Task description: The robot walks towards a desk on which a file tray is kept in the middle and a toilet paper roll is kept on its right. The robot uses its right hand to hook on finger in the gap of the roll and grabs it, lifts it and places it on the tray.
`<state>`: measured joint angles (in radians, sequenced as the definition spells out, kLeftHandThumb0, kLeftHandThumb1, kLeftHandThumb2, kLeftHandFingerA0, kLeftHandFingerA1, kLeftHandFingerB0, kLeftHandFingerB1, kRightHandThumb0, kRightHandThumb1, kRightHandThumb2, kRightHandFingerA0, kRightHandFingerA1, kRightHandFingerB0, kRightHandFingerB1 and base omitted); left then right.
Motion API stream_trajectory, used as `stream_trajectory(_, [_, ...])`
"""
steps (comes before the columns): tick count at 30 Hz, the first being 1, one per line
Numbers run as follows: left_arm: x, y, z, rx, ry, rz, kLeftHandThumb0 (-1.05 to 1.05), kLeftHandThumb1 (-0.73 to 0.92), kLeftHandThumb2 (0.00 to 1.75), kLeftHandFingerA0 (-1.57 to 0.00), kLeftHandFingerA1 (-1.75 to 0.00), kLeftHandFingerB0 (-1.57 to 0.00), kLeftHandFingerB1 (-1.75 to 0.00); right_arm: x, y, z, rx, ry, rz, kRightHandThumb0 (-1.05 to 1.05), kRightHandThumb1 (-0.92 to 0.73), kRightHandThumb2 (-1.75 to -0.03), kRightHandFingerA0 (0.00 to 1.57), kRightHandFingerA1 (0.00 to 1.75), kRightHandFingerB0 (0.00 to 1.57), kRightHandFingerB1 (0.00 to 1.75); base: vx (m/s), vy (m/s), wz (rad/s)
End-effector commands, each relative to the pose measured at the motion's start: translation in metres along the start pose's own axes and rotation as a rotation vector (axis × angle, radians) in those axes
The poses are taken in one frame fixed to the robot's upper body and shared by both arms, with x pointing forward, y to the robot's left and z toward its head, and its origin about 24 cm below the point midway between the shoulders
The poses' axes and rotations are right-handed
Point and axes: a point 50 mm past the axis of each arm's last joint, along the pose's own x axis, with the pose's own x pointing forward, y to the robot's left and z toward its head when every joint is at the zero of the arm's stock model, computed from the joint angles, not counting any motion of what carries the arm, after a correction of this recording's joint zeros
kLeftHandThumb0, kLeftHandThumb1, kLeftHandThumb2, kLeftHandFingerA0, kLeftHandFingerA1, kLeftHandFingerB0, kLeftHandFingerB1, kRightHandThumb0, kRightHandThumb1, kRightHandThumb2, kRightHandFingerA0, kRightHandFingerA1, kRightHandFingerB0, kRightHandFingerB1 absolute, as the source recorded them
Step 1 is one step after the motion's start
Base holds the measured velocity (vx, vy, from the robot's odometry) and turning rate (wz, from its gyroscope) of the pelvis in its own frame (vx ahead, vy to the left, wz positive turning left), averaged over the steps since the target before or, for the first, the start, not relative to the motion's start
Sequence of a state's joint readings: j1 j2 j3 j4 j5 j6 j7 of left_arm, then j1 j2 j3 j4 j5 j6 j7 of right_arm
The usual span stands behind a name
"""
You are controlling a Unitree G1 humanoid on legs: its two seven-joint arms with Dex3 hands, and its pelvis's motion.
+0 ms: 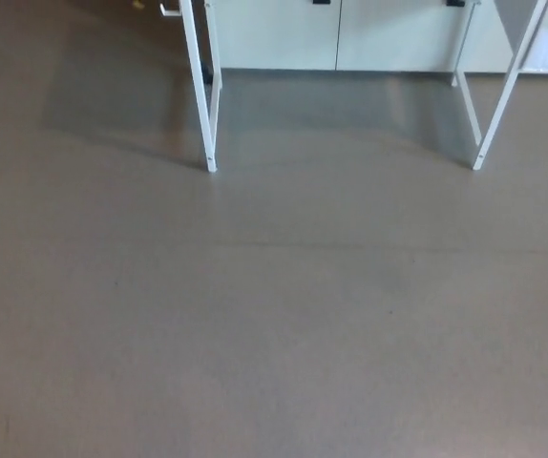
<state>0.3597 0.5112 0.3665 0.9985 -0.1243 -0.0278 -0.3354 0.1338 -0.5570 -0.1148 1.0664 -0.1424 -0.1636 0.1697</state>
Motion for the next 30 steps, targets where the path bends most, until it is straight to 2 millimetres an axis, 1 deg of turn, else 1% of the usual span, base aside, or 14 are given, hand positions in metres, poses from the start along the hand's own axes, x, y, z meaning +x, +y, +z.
stream_trajectory(1, [0.0,0.006,0.007,-0.006,-0.039,0.008,-0.74,0.56,0.93,-0.1,-0.65,-0.21,-0.6,-0.001,-0.004,-0.002,0.003,0.002,-0.012,-0.65,-0.46,-0.86,0.0,0.41,0.0,0.21,0.22,0.056,-0.16])
stream_trajectory(5, [0.0,0.006,0.008,-0.025,-0.04,0.003,-0.71,0.58,0.92,-0.08,-0.62,-0.18,-0.57,-0.001,-0.004,-0.002,0.003,0.002,-0.012,-0.65,-0.46,-0.86,0.0,0.41,0.0,0.21,0.31,0.161,0.01])
stream_trajectory(6, [0.0,0.006,0.008,0.013,-0.037,0.01,-0.76,0.57,0.94,-0.16,-0.66,-0.24,-0.59,-0.001,-0.004,-0.002,0.003,0.002,-0.012,-0.65,-0.46,-0.86,0.0,0.41,0.0,0.21,0.34,0.219,-0.38])
stream_trajectory(7, [0.0,0.006,0.009,0.065,-0.033,0.023,-0.74,0.76,0.61,-0.1,-0.69,-0.26,-0.54,-0.001,-0.004,-0.002,0.003,0.002,-0.012,-0.65,-0.46,-0.86,0.0,0.41,0.0,0.21,0.34,0.215,0.01])
stream_trajectory(9, [0.0,0.006,0.009,0.058,-0.032,0.017,-0.74,0.76,0.61,-0.1,-0.69,-0.26,-0.54,-0.001,-0.004,-0.002,0.003,0.002,-0.012,-0.65,-0.46,-0.86,0.0,0.41,0.0,0.21,0.25,0.067,0.11])
stream_trajectory(10, [0.001,0.003,0.01,0.012,-0.041,0.004,-0.73,0.58,0.93,-0.11,-0.63,-0.21,-0.57,0.0,-0.008,0.003,0.002,-0.006,-0.02,-0.65,-0.46,-0.86,0.0,0.41,0.0,0.21,0.21,0.001,0.06])
stream_trajectory(12, [0.003,0.003,0.011,0.015,-0.024,0.014,-0.78,0.56,0.97,-0.1,-0.65,-0.25,-0.61,0.001,-0.008,0.004,0.002,-0.007,-0.021,-0.65,-0.46,-0.86,0.0,0.41,0.0,0.21,0.24,-0.045,0.1])
stream_trajectory(20, [0.004,-0.001,0.013,0.013,-0.014,0.015,-0.74,0.58,0.97,-0.08,-0.6,-0.2,-0.56,0.002,-0.011,0.009,0.001,-0.016,-0.027,-0.65,-0.46,-0.86,0.0,0.41,0.0,0.21,0.24,-0.196,0.04])
stream_trajectory(21, [0.004,-0.002,0.014,0.02,-0.016,0.013,-0.74,0.77,0.61,-0.07,-0.65,-0.24,-0.5,0.002,-0.011,0.009,0.001,-0.017,-0.027,-0.65,-0.46,-0.86,0.0,0.41,0.0,0.21,0.37,-0.315,0.49])
stream_trajectory(22, [0.004,-0.002,0.014,0.035,-0.021,0.005,-0.72,0.6,0.97,-0.07,-0.59,-0.18,-0.55,0.002,-0.011,0.009,0.001,-0.017,-0.027,-0.65,-0.46,-0.86,0.0,0.41,0.0,0.21,0.36,-0.307,0.41])
stream_trajectory(27, [0.004,-0.002,0.014,0.063,-0.011,0.012,-0.76,0.6,0.99,-0.1,-0.62,-0.2,-0.57,0.002,-0.011,0.009,0.001,-0.016,-0.027,-0.65,-0.46,-0.86,0.0,0.41,0.0,0.21,0.25,-0.153,0.06])
stream_trajectory(28, [0.006,-0.002,0.013,0.046,-0.007,0.017,-0.81,0.77,0.63,-0.06,-0.77,-0.24,-0.6,0.002,-0.011,0.009,0.001,-0.016,-0.027,-0.65,-0.46,-0.86,0.0,0.41,0.0,0.21,0.25,-0.056,-0.07])
stream_trajectory(29, [0.005,-0.002,0.013,0.048,-0.014,0.009,-0.79,0.58,1.0,-0.08,-0.65,-0.21,-0.61,0.002,-0.011,0.009,0.001,-0.016,-0.027,-0.65,-0.46,-0.86,0.0,0.41,0.0,0.21,0.29,-0.024,-0.02])
stream_trajectory(30, [0.006,-0.001,0.018,0.036,-0.021,0.006,-0.78,0.77,0.64,-0.03,-0.73,-0.21,-0.58,0.002,-0.01,0.01,0.009,-0.018,-0.027,-0.65,-0.46,-0.86,0.0,0.41,0.0,0.21,0.24,-0.005,-0.15])
